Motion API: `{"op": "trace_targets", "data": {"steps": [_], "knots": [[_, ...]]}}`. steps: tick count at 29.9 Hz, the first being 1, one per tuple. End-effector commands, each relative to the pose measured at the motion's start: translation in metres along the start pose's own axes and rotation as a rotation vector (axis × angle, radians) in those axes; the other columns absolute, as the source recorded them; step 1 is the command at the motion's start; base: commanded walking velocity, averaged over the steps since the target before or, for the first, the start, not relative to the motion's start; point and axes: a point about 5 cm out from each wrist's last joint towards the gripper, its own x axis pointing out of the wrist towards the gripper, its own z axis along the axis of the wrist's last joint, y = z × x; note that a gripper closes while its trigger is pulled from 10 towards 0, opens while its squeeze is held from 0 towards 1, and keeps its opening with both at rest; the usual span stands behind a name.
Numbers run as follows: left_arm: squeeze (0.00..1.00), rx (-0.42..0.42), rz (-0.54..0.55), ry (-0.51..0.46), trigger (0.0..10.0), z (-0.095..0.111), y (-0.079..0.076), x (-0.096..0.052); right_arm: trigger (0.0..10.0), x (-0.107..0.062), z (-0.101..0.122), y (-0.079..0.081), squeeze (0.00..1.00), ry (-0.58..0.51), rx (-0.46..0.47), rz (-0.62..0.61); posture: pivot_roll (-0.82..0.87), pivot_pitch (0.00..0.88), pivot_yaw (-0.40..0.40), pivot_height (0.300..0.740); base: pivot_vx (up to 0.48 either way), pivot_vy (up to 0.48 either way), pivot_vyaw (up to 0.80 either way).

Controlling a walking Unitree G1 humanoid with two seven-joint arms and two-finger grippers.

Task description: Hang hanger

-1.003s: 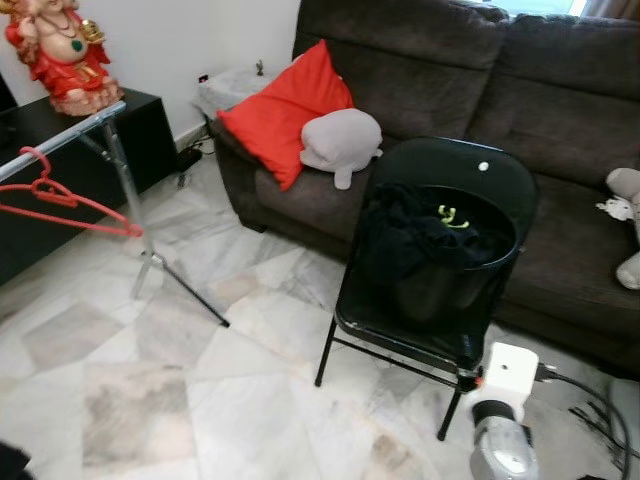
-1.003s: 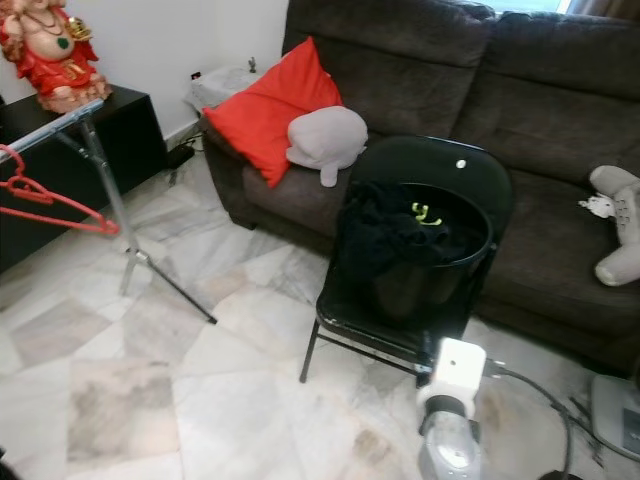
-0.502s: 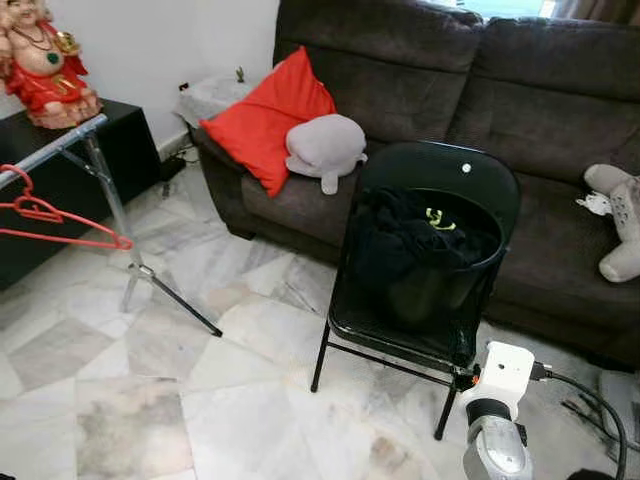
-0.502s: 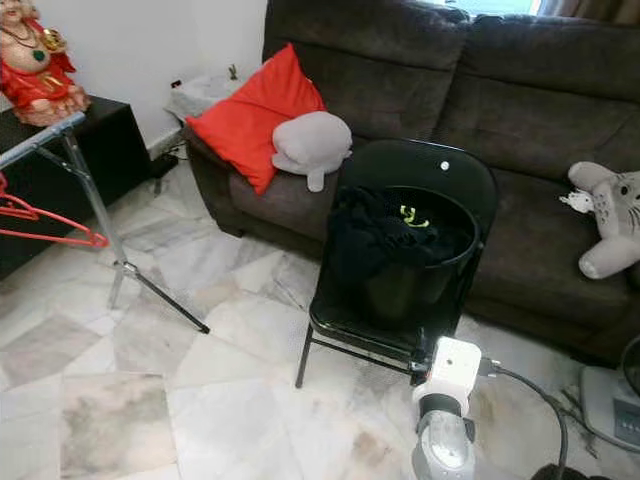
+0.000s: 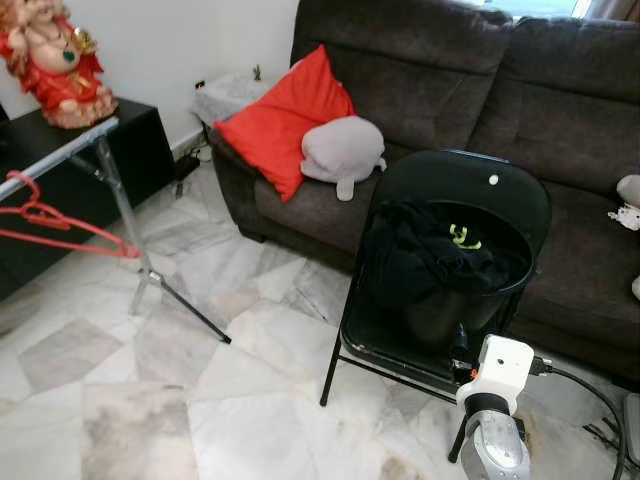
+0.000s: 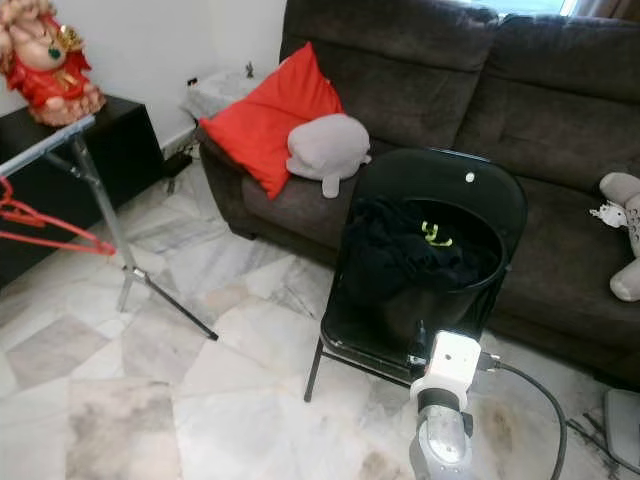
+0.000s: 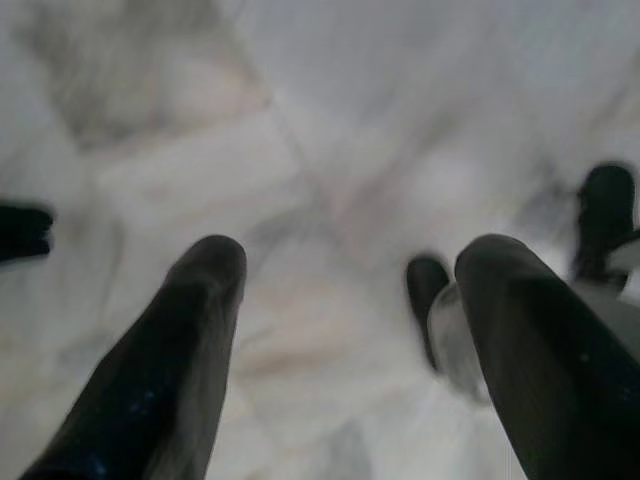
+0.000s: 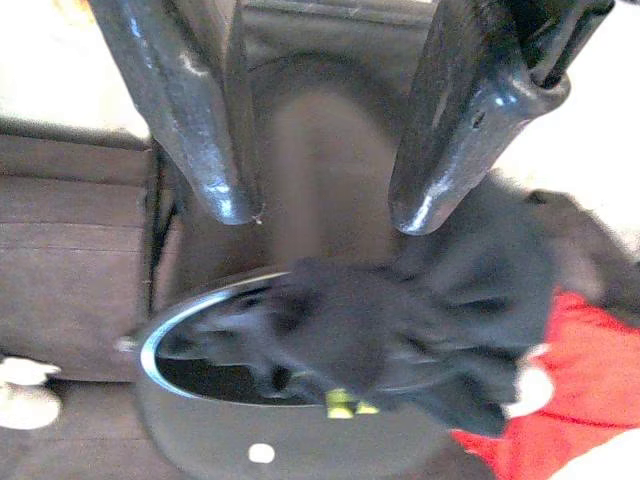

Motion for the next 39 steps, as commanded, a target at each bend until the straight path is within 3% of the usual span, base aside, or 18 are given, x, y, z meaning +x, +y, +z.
{"op": "trace_targets", "data": {"steps": [1, 9, 18, 22, 30, 33, 34, 39], "knots": [[0.00, -0.001, 0.003, 0.008, 10.0, -0.003, 0.001, -0.001, 10.0, 0.001, 0.006, -0.002, 0.00, -0.032, 0.006, -0.016, 0.01, 0.059, 0.024, 0.740, 0.319, 0.000, 0.00], [0.00, 0.001, 0.001, -0.007, 10.0, 0.000, 0.001, 0.000, 10.0, 0.003, 0.015, -0.006, 0.00, -0.072, 0.056, -0.062, 0.01, 0.063, 0.024, 0.740, 0.318, 0.000, -0.40], [0.00, 0.004, 0.015, -0.005, 10.0, -0.002, 0.002, -0.001, 10.0, 0.003, 0.051, -0.015, 0.00, -0.251, 0.038, -0.156, 0.01, 0.072, 0.025, 0.740, 0.169, 0.000, -0.36], [0.00, 0.003, 0.014, -0.006, 10.0, -0.002, 0.002, -0.001, 10.0, 0.008, 0.060, -0.015, 0.00, -0.267, 0.044, -0.155, 0.01, 0.073, 0.025, 0.740, 0.000, 0.000, 0.00], [0.00, 0.002, 0.010, -0.011, 10.0, -0.001, 0.001, -0.001, 10.0, 0.011, 0.057, -0.011, 0.00, -0.240, 0.023, -0.122, 0.01, 0.073, 0.022, 0.740, 0.000, 0.000, 0.00], [0.00, 0.005, 0.051, -0.067, 10.0, 0.005, 0.003, -0.001, 10.0, 0.006, 0.047, -0.008, 0.00, -0.200, 0.010, -0.088, 0.00, 0.077, 0.021, 0.740, 0.000, 0.000, 0.00], [0.00, -0.017, 0.084, -0.130, 10.0, 0.015, 0.007, -0.001, 10.0, 0.003, 0.043, -0.008, 0.00, -0.189, 0.010, -0.083, 0.01, 0.076, 0.020, 0.740, 0.000, 0.000, 0.00], [0.00, -0.012, 0.092, -0.269, 10.0, 0.049, 0.015, 0.002, 10.0, 0.002, 0.040, -0.006, 0.00, -0.175, 0.008, -0.074, 0.01, 0.076, 0.019, 0.740, 0.000, 0.000, 0.00]]}}
